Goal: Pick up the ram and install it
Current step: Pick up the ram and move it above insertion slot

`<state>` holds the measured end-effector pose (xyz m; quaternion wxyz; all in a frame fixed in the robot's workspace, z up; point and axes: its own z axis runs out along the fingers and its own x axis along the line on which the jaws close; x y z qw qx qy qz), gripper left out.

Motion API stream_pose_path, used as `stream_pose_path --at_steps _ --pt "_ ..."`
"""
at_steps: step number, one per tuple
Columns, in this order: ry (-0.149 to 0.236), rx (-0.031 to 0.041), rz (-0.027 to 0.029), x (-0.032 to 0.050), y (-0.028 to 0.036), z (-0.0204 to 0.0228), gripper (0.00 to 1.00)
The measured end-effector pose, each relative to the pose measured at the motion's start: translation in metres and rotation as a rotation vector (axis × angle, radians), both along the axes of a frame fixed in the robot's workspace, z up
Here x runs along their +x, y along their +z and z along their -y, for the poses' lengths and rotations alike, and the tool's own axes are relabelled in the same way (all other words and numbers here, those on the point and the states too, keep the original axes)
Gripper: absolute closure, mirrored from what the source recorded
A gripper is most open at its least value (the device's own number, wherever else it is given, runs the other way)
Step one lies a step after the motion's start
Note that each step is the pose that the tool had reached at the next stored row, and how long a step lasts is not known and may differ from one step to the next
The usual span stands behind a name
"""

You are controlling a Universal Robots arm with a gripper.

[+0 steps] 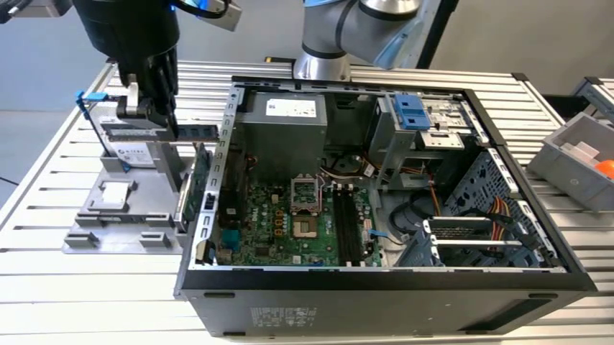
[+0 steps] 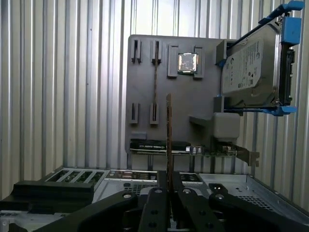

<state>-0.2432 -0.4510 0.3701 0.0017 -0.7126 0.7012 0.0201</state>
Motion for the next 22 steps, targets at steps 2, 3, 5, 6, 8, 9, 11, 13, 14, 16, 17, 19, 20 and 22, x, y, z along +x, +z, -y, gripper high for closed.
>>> stream_pose_path --at_steps 2,3,5,6,8,9,11,13,14,16,17,19,20,22 --pt "0.000 0.0001 0.0000 0.0032 0.0000 0.0000 1.00" --pt "0.000 0.0000 0.0000 0.0041 0.0000 0.0000 1.00" --pt "0.000 0.0000 0.0000 0.0057 0.0000 0.0000 1.00" --pt "0.000 0.0000 0.0000 0.0065 0.0000 0.0000 1.00" --pt "0.000 0.0001 0.0002 0.0094 0.0000 0.0000 1.00" --pt "0.000 0.0000 0.0001 0.0131 0.0000 0.0000 1.00" --pt "0.000 0.0000 0.0000 0.0171 0.0000 -0.0001 1.00" --pt "0.000 0.0000 0.0000 0.0211 0.0000 0.0000 1.00" --pt "0.000 0.0000 0.0000 0.0256 0.0000 0.0000 1.00" --pt "0.000 0.0000 0.0001 0.0347 0.0000 -0.0001 1.00" --pt "0.000 0.0001 0.0000 0.0392 0.0000 -0.0001 1.00" --pt "0.000 -0.0001 -0.0001 0.0472 0.0000 0.0000 1.00" --pt "0.000 0.0000 0.0000 0.0482 0.0000 -0.0001 1.00" --pt "0.000 0.0000 0.0000 0.0488 0.0000 0.0000 1.00"
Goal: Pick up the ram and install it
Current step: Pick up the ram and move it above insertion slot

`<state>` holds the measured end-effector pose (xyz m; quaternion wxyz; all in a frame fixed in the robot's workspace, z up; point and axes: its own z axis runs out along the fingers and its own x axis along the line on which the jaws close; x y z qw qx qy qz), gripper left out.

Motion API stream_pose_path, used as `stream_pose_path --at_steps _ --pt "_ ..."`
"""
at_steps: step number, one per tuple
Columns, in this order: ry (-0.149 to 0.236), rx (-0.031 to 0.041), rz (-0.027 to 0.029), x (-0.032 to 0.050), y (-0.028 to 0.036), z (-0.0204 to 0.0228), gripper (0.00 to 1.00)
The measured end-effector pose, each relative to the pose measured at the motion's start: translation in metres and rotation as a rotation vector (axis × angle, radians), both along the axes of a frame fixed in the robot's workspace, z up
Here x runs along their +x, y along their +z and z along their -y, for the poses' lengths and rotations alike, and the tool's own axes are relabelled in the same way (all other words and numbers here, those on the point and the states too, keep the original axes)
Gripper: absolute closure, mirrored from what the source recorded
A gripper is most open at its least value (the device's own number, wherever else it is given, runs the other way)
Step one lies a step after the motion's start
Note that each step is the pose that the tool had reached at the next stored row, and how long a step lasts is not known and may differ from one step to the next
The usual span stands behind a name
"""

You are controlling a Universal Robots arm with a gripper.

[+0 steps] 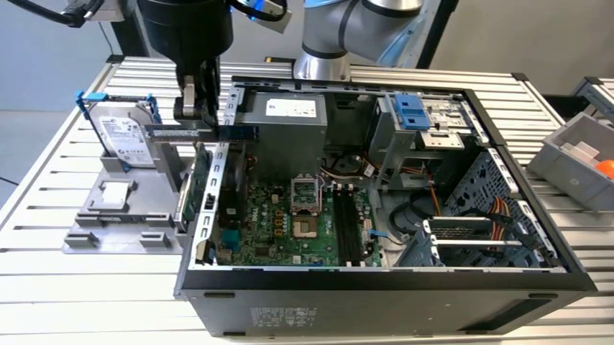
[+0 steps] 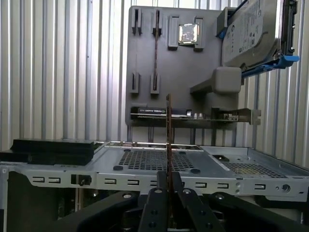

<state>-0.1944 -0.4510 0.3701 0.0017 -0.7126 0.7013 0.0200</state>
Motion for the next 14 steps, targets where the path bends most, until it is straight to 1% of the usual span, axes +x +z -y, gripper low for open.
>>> stream_pose_path --at_steps 5,7,10,14 --pt "0.000 0.0001 0.0001 0.0036 0.0000 -0.0001 1.00" --pt "0.000 0.0000 0.0000 0.0081 0.0000 0.0000 1.00" --pt "0.000 0.0001 0.0000 0.0125 0.0000 0.0000 1.00" --pt "0.000 0.0001 0.0001 0.0246 0.0000 -0.0001 1.00"
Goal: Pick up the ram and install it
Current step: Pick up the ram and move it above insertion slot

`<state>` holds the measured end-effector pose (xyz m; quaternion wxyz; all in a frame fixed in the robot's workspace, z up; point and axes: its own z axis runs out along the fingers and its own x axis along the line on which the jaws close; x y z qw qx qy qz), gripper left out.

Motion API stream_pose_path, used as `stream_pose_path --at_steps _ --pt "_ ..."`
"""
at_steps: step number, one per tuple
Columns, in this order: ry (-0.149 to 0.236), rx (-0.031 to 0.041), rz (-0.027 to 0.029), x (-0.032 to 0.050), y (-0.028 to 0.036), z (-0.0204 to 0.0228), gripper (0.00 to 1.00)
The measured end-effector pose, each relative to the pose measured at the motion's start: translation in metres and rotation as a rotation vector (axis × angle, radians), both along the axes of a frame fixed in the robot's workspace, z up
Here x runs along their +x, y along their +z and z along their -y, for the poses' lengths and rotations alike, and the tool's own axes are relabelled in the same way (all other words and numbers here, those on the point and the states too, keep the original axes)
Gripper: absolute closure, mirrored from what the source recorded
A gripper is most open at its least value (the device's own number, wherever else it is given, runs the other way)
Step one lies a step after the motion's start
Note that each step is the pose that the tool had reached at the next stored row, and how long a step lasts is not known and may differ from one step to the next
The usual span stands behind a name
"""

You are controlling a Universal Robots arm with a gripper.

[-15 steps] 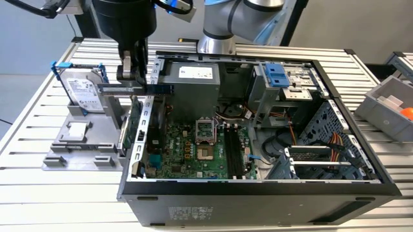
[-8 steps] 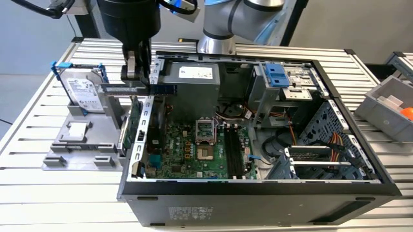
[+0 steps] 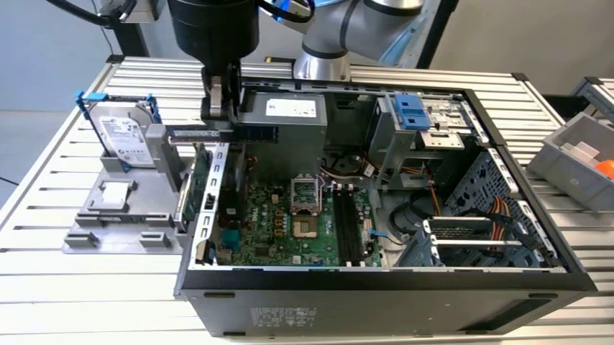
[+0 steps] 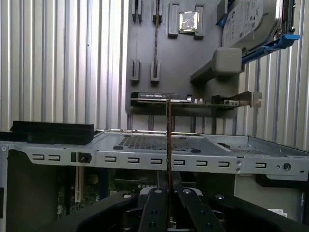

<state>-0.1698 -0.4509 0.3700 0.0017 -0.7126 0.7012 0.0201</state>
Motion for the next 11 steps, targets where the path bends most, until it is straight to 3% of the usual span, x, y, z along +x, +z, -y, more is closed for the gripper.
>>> stream_pose_path --at_steps 11 --pt "0.000 0.0000 0.0000 0.0396 0.0000 0.0000 1.00"
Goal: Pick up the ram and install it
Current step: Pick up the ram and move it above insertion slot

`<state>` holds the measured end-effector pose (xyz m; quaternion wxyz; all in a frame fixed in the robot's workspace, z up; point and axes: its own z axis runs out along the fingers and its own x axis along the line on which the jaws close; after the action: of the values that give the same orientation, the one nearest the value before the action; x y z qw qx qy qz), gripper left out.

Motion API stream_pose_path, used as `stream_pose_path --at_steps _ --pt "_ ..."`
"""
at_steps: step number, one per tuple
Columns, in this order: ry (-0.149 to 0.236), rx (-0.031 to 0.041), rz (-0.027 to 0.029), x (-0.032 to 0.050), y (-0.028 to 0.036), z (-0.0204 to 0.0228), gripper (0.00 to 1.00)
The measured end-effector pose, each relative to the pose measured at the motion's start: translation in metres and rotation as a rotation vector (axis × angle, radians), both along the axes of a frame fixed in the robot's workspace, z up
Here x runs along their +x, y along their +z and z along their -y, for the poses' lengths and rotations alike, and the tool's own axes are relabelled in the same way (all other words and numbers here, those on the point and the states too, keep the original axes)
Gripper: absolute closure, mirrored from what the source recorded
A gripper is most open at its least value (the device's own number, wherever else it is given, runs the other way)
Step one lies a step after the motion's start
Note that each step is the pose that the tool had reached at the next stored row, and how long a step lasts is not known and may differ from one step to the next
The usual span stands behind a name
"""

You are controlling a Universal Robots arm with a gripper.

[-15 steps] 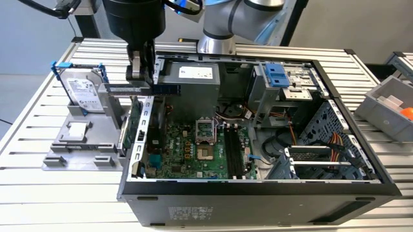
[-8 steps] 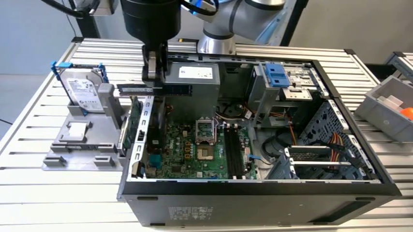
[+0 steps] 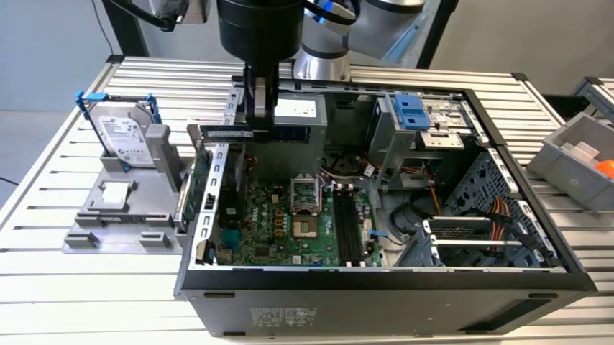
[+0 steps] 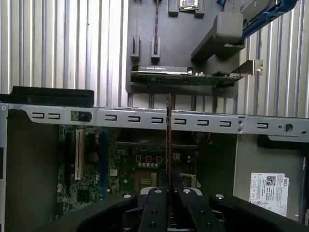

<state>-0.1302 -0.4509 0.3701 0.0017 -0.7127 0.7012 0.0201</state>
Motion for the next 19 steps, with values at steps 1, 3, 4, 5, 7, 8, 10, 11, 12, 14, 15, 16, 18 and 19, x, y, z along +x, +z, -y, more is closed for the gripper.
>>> stream_pose_path --at_steps 1,3,4,5,7,8,10,11,12,14,15,16,18,19 --pt "0.000 -0.0001 -0.0001 0.0021 0.0000 0.0000 1.00" --pt "0.000 0.0000 0.0000 0.0063 0.0000 0.0000 1.00" --pt "0.000 0.0000 0.0000 0.0090 0.0000 0.0000 1.00" --pt "0.000 0.0000 0.0000 0.0120 0.0000 0.0000 1.00" --pt "0.000 0.0000 0.0000 0.0188 0.0000 0.0000 1.00" --pt "0.000 0.0000 0.0000 0.0222 0.0000 0.0000 1.00" --pt "-0.001 0.0000 0.0000 0.0286 0.0000 0.0000 1.00" --pt "-0.001 0.0000 0.0002 0.0314 0.0000 0.0000 1.00" --pt "-0.001 0.0000 0.0014 0.0338 0.0000 -0.0001 1.00" --pt "-0.002 -0.0002 0.0051 0.0380 0.0001 -0.0001 1.00" --pt "-0.002 -0.0001 0.0080 0.0400 0.0000 -0.0001 1.00" --pt "-0.003 -0.0001 0.0108 0.0420 0.0000 -0.0001 1.00" --pt "-0.005 -0.0001 0.0159 0.0448 -0.0001 0.0000 1.00" --pt "-0.006 -0.0001 0.0187 0.0460 -0.0001 0.0000 1.00"
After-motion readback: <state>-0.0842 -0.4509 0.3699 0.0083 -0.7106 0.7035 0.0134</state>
